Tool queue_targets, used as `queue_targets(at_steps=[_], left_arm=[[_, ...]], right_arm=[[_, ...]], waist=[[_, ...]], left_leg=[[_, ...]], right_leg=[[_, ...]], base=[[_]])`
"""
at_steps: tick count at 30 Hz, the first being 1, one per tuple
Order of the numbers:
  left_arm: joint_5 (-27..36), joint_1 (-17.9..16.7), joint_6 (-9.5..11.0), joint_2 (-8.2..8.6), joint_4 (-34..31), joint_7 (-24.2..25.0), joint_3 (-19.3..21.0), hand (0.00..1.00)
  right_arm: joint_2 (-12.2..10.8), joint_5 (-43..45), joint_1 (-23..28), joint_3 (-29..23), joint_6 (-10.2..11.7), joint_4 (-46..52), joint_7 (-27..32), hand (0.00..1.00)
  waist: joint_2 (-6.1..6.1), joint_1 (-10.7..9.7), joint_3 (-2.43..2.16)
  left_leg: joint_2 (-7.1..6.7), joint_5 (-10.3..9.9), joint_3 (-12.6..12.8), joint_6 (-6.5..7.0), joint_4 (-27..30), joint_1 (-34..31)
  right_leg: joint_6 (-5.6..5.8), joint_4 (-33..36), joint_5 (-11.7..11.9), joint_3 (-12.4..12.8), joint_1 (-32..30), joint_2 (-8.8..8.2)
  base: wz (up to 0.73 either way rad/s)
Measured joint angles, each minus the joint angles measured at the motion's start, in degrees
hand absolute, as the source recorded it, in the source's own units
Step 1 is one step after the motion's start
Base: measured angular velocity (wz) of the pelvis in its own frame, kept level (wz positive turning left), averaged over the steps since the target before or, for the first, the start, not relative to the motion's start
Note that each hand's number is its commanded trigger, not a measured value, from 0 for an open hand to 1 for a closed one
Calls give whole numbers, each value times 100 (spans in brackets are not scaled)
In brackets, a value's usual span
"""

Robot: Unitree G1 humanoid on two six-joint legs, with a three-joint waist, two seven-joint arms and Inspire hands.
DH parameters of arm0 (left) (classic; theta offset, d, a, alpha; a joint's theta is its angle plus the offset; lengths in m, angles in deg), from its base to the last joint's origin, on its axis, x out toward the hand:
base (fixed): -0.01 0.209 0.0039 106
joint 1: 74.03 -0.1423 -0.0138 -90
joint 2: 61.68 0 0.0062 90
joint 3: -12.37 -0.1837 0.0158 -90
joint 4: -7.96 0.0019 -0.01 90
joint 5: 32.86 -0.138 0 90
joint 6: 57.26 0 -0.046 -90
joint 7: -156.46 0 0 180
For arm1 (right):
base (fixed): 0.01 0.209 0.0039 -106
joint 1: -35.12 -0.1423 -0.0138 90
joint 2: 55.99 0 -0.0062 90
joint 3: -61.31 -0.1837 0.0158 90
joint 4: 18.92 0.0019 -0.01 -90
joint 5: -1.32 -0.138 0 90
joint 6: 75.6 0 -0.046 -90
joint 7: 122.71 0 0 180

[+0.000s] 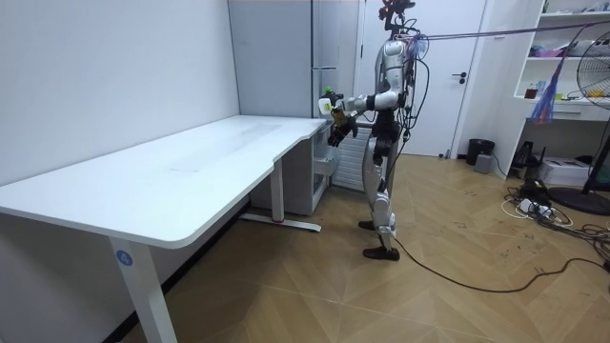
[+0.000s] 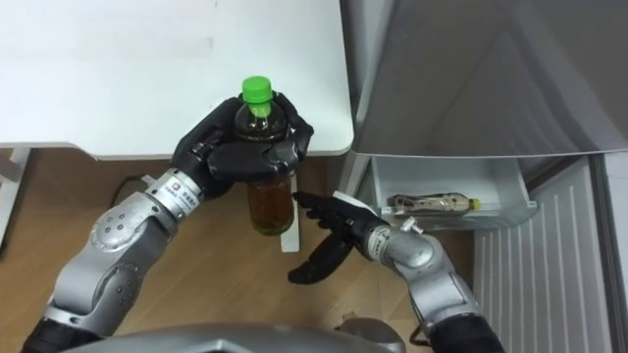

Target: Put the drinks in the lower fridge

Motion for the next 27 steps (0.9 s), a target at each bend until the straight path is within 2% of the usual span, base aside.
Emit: queue_targets(at_steps=[3, 5, 9, 13, 24, 27], left_arm=[[0, -1, 0, 3, 0, 1, -53, 100], [-8, -1, 1, 4, 3, 13, -48, 100], [-298, -2, 1, 16, 6, 79, -60, 100], [-566, -6, 0, 46, 13, 127, -91, 100], [-565, -9, 0, 51, 16, 225, -281, 100], [-564, -10, 0, 50, 16, 236, -299, 100]], right_arm=[[10, -353, -2, 46, 0, 10, -173, 0], [4, -632, 0, 46, 3, 3, -334, 0], [-3, -1024, 3, 49, 4, -35, -502, 0], [-8, -1447, 5, 50, 3, -33, -641, 0], [-7, -2355, 0, 74, 11, -18, -947, 0], [-4, -2502, 3, 181, 3, -3, -985, 0]], waist=[[7, 18, 6], [40, 17, 62], [38, 16, 76], [15, 12, 70], [14, 8, 64], [21, 5, 40]], left_leg=[[4, 0, -3, 0, -10, 22], [4, 0, 1, 0, -52, 81], [3, 0, 2, 0, -86, 67], [-1, 0, -6, 0, -69, -24], [-1, 0, -7, 0, -40, -47], [0, 0, -7, 0, -37, -45]], right_leg=[[-2, -1, 2, -16, 11, 0], [-2, -2, 2, -15, 40, 0], [0, -14, 0, -15, 9, 2], [1, -24, 0, -28, -39, -1], [3, -26, -1, -47, -42, -4], [3, -25, -1, -53, -32, -5]], base=[[0], [0], [0], [0], [0], [0]])
